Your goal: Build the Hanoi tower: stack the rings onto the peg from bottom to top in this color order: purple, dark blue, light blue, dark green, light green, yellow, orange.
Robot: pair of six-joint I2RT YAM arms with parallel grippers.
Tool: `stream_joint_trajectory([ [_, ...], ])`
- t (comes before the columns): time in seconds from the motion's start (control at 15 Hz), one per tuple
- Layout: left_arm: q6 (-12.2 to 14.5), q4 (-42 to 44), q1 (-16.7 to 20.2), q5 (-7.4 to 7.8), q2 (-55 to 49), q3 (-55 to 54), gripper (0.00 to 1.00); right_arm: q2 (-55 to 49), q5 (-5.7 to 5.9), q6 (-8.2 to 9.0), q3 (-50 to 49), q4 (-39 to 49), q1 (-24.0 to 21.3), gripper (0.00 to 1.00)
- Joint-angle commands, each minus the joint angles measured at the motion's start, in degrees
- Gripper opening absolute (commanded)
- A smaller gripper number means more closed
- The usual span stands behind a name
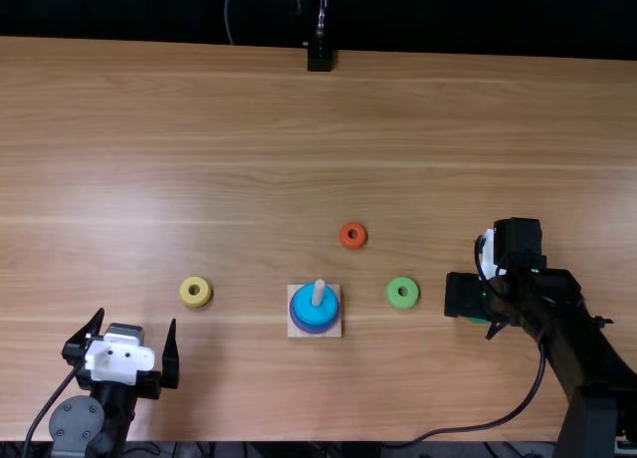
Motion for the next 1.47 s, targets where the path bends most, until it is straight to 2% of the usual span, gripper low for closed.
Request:
stream_joint_trajectory([
  [0.0,0.37,-4.84,0.14,0.32,-0.69,-6.07,1.00,1.29,-0.11,0.59,1.41,0.02,-1.46,0.01],
  [0.4,0.37,-4.84,0.14,0.32,-0.69,-6.07,1.00,0.94,-0.22,0.59,4.14,-1.35,-1.81,0.00],
  [0.67,0.37,-4.84,0.14,0.43,-0.69,-6.07,1.00,-1.69,-0.32,0.28,13.19,-15.06,-0.40,0.00],
  [0.87,0.37,-4.84,0.14,0.43,-0.69,-6.07,1.00,-6.09,-0.32,-0.25,20.04,-23.18,5.84,0.00],
  [1.0,0.37,-4.84,0.14,0.32,-0.69,-6.07,1.00,-6.09,-0.43,-0.46,24.44,-24.34,9.35,0.00],
  [1.07,0.37,-4.84,0.14,0.32,-0.69,-6.07,1.00,-6.18,-0.64,-0.57,26.46,-24.76,11.46,0.00],
  [1.13,0.37,-4.84,0.14,0.32,-0.69,-6.07,1.00,-6.18,-1.59,-0.57,28.66,-25.50,13.92,0.00],
  [1.4,0.37,-4.84,0.14,0.32,-0.69,-6.07,1.00,-6.00,-1.90,-0.25,36.48,-31.93,24.38,0.00],
])
